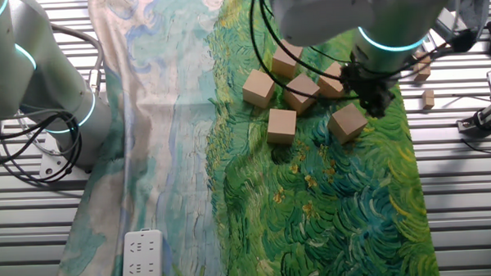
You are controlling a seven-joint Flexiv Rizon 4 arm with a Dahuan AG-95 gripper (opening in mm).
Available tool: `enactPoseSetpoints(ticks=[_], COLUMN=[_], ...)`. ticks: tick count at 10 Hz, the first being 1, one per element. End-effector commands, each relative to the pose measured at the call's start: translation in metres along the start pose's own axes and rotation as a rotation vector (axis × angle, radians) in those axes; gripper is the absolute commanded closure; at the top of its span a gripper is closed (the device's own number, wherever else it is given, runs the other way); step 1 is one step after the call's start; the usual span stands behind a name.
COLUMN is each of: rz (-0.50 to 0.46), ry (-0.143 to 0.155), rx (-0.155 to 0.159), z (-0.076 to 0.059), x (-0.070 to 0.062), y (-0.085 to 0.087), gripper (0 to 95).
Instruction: Stack the blocks into a pyramid shape
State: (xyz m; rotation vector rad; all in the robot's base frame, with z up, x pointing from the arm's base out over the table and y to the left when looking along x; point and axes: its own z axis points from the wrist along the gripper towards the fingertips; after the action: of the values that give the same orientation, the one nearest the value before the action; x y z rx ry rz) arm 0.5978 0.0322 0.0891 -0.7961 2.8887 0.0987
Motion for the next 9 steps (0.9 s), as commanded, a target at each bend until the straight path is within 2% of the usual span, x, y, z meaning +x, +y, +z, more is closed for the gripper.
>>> enactPoseSetpoints(ticks=[1,4,7,8,9], rz=[0.050,0.098,0.119,0.124,0.125], ry=[-0.001,0.004,0.002,0.000,-0.002], rx=[0.004,0.007,0.007,0.008,0.008], z=[0.005,0.008,0.007,0.008,0.009], x=[0.006,0.014,0.034,0.043,0.048], y=[0.020,0.038,0.052,0.057,0.061], gripper=[38.0,38.0,38.0,19.0,19.0])
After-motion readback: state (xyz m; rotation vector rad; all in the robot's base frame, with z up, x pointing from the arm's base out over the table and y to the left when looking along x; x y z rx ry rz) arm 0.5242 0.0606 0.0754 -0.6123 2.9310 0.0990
